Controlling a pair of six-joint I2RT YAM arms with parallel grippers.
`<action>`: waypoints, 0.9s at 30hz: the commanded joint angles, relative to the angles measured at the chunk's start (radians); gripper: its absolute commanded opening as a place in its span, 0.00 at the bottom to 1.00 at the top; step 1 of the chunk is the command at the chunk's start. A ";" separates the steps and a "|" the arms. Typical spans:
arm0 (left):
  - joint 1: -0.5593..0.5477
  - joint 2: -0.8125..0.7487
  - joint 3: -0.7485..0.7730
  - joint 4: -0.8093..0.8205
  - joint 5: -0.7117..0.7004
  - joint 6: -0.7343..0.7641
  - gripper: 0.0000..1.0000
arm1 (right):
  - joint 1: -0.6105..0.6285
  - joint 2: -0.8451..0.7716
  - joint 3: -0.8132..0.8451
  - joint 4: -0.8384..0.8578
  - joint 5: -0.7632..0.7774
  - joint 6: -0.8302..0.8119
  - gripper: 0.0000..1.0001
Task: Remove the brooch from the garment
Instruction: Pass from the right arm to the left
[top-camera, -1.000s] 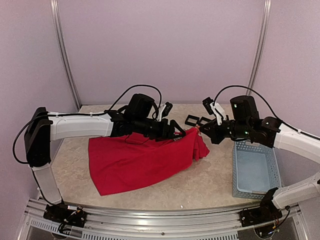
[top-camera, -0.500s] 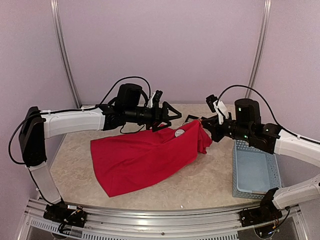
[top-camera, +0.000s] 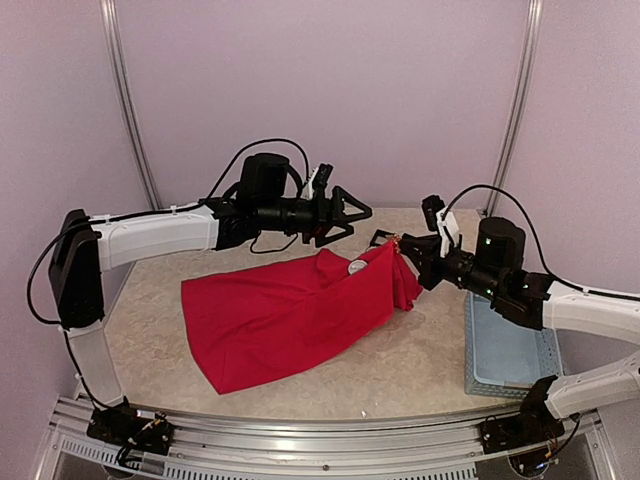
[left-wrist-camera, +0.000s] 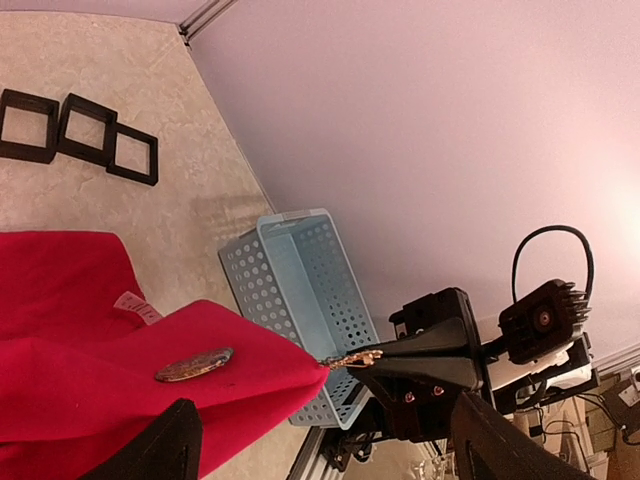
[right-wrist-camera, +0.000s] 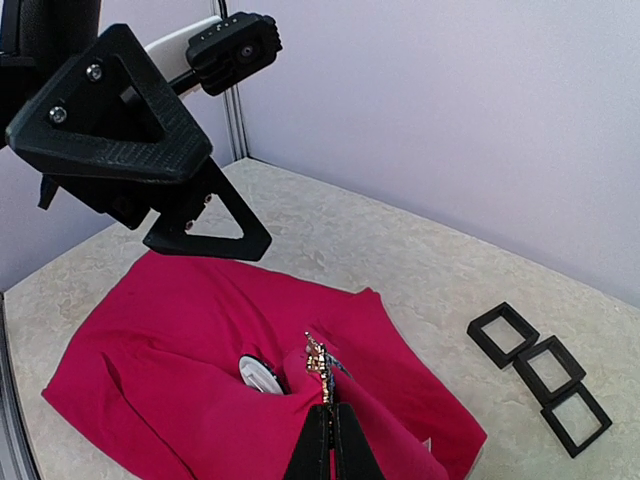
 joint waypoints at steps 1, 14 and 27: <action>0.003 0.053 0.054 0.053 0.029 0.001 0.82 | 0.011 -0.014 -0.021 0.185 -0.030 0.038 0.00; -0.008 0.028 -0.065 0.281 0.105 -0.002 0.83 | 0.012 0.026 -0.021 0.277 -0.086 0.177 0.00; -0.026 0.010 -0.056 0.234 0.130 0.070 0.54 | 0.009 0.048 -0.005 0.290 -0.229 0.289 0.00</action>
